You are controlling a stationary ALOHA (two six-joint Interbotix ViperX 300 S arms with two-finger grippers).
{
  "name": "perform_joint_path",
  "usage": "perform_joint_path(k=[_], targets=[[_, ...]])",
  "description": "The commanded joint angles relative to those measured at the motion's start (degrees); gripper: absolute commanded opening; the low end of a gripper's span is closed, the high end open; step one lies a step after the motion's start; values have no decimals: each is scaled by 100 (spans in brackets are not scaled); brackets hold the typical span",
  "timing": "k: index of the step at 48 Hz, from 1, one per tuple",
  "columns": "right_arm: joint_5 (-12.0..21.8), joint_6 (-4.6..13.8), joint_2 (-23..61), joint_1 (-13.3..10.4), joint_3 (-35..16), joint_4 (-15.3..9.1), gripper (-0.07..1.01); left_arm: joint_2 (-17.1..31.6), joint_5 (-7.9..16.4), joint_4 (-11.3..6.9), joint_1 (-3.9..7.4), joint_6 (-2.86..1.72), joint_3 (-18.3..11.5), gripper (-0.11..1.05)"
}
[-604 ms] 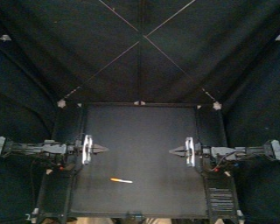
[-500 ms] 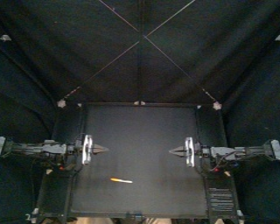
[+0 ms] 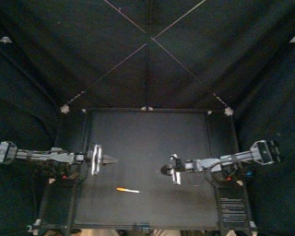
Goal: Uncap the pen
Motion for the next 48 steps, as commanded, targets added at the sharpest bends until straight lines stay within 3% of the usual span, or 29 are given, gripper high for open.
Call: perform_joint_path(k=[1, 11, 17, 29, 39, 48], targets=[[-53, 0, 510, 149, -492, 229, 2, 44, -26, 0, -26, -9, -35, 2], [-35, 9, 1503, 369, -1195, 545, 23, 44, -18, 0, -26, -9, 53, 2], [35, 9, 1951, 448, -1564, 686, 45, 44, -26, 0, -26, -18, 88, 2], [352, -9, 2549, 466, -2057, 650, 88, 44, -18, 0, -18, -18, 132, 2], [562, -18, 3023, 466, -2408, 615, 92, 44, -18, 0, -26, -9, 132, 2], [1107, 0, 3349, 466, -2777, 589, 92, 44, -26, 0, -26, -9, 132, 2]])
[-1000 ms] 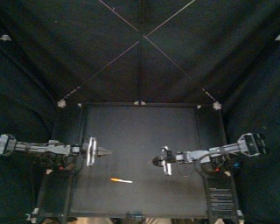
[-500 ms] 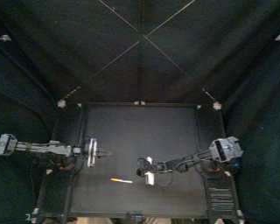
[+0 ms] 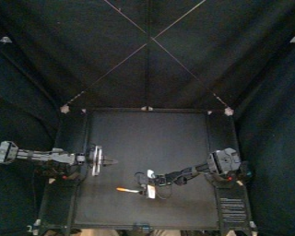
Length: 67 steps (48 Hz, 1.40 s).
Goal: Uncap the pen
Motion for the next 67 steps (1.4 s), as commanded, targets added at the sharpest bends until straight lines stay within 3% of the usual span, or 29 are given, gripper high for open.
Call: perform_joint_path(k=[1, 17, 33, 46, 51, 56, 67], targets=[[290, 0, 9, 0, -369, -18, 92, 18, -35, 0, -18, -9, -70, 2], [800, 18, 422, 9, -879, -149, 87, 18, -26, 0, -18, -9, -35, 2], [976, 26, 545, 70, -932, -149, 59, 18, -26, 0, -18, -9, -18, 2], [1187, 35, 598, 114, -932, -141, 55, 18, -26, -26, -18, -9, -26, 3], [1187, 9, 457, 88, -888, -193, 55, 18, -35, -97, 0, -9, -35, 8], [1283, 9, 132, 44, -800, -396, 55, 18, -35, -185, 26, 0, -53, 19], [1345, 18, -738, -378, -387, -853, 55, 18, -44, -369, 44, -9, -70, 44]])
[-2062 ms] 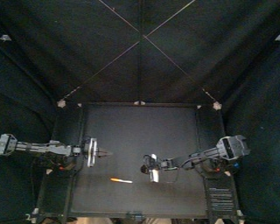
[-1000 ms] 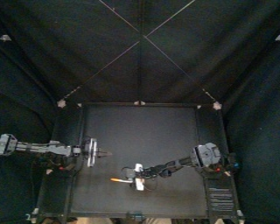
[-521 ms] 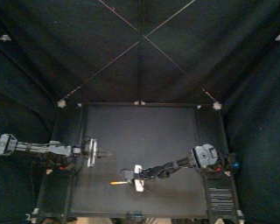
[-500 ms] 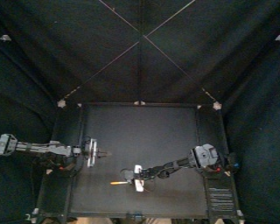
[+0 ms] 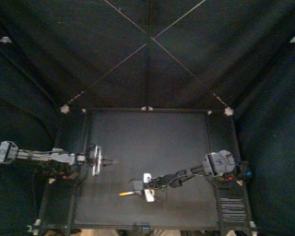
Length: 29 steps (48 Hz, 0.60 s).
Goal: Uncap the pen
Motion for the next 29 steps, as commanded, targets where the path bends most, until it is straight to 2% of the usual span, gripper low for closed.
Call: perform_joint_path(k=[1, 16, 21, 29], targets=[[-18, 0, -738, -325, 149, -141, 55, 18, -44, -105, 18, -9, -132, 46], [-97, -9, -1670, -1037, 606, -598, 55, 70, -62, -439, 26, 0, -167, 73], [-246, -9, -1898, -1187, 694, -756, 55, 141, -105, -466, 26, -9, -220, 79], [-589, -9, -2118, -1283, 773, -940, 55, 466, -202, -483, 26, 0, -378, 83]])
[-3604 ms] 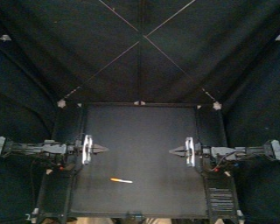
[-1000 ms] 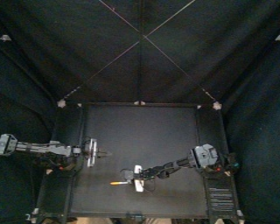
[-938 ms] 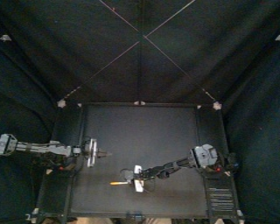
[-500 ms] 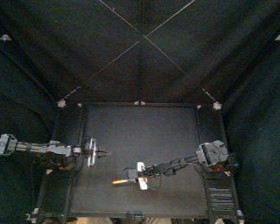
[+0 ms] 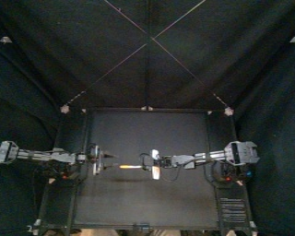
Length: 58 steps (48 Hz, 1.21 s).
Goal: Uncap the pen
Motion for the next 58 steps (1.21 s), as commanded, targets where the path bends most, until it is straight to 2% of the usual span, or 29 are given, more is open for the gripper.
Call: perform_joint_path(k=[1, 11, 24, 33, 43, 50, 58], targets=[[-246, -9, -352, -62, -35, -79, 55, 202, -97, -9, 18, 0, -264, 84], [-396, -18, -413, -114, -62, -88, 55, 325, -193, -35, 132, -9, -334, 84], [-659, -44, -475, -193, -35, -88, 55, 334, -193, -264, 132, -9, -299, 84], [-817, -44, -483, -202, -26, -141, 55, 396, -193, -316, 132, -9, -299, 83], [-817, -35, -492, -202, -9, -158, 55, 431, -193, -316, 132, 0, -308, 80], [-817, -35, -483, -202, -18, -158, 55, 439, -193, -316, 141, 0, -316, 73], [-835, -44, -501, -202, -18, -158, 55, 431, -193, -325, 141, 0, -308, 54]])
